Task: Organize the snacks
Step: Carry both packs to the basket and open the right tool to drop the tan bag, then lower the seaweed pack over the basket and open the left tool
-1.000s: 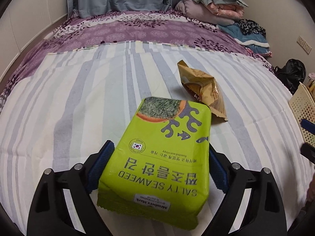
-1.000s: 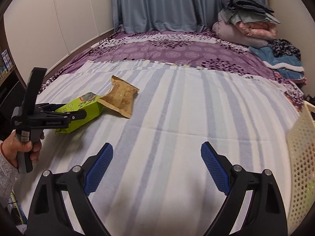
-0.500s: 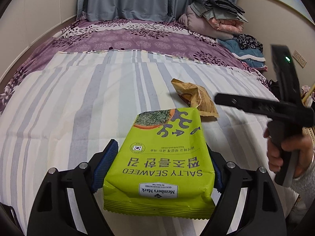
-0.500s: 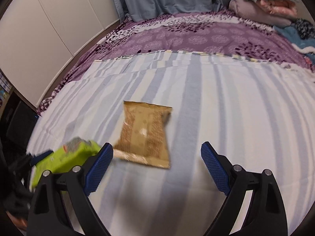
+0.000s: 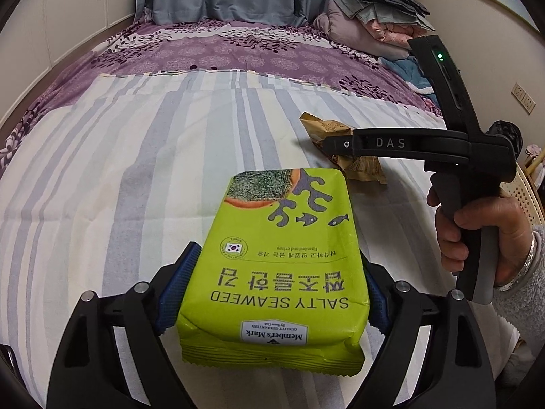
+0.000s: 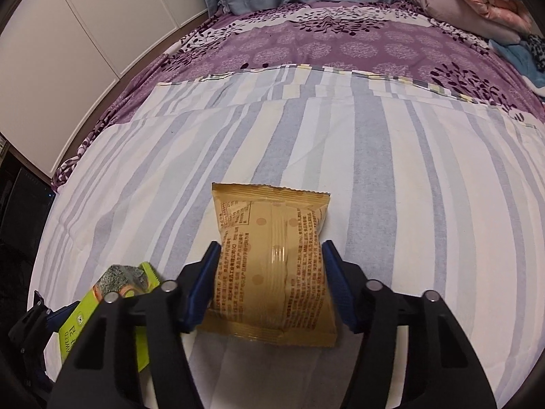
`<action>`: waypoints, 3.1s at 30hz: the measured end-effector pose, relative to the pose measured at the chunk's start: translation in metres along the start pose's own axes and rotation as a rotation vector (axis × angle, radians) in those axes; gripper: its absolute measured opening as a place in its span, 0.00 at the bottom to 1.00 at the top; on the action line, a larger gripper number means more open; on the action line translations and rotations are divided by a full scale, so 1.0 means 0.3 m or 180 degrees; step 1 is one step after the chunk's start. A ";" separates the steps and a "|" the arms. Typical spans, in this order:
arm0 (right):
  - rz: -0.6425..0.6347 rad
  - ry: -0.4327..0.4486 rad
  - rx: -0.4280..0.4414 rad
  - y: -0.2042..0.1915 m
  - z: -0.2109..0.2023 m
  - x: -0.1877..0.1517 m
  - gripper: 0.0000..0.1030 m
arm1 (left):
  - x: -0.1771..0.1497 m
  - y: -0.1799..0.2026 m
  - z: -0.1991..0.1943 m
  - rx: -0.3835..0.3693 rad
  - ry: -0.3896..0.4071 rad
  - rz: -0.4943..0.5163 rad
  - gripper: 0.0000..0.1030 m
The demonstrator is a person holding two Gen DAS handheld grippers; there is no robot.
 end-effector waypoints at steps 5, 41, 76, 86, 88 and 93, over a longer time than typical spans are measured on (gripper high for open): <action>-0.0213 0.0079 -0.0095 -0.011 -0.043 -0.013 0.53 | 0.011 0.010 0.009 0.0011 -0.0006 0.0037 0.91; 0.0318 0.0957 -0.0097 0.293 -0.631 -0.197 0.52 | 0.112 0.344 -0.201 -0.0086 0.0477 0.0464 0.76; 0.1674 0.1882 -0.1775 1.171 -1.287 -0.769 0.68 | 0.109 1.267 -0.320 -0.0921 0.0595 0.1642 0.76; 0.1725 0.1940 -0.1839 1.203 -1.312 -0.845 0.68 | 0.126 1.532 -0.272 -0.1311 0.0497 0.1819 0.76; 0.1727 0.1952 -0.1840 1.205 -1.319 -0.853 0.68 | 0.131 1.577 -0.256 -0.1360 0.0480 0.1855 0.76; 0.1701 0.1954 -0.1874 1.207 -1.329 -0.872 0.68 | 0.128 1.712 -0.200 -0.1504 0.0376 0.1931 0.76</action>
Point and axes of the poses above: each gripper's, at about its wrist camera, not at the fingertips, and z roughly the way its jaws point, y to its right, x to its top, the point moved 3 cm from there along z, roughly the way its jaws point, and after that the axes turned 3 degrees about y, right-handed, at the moved point
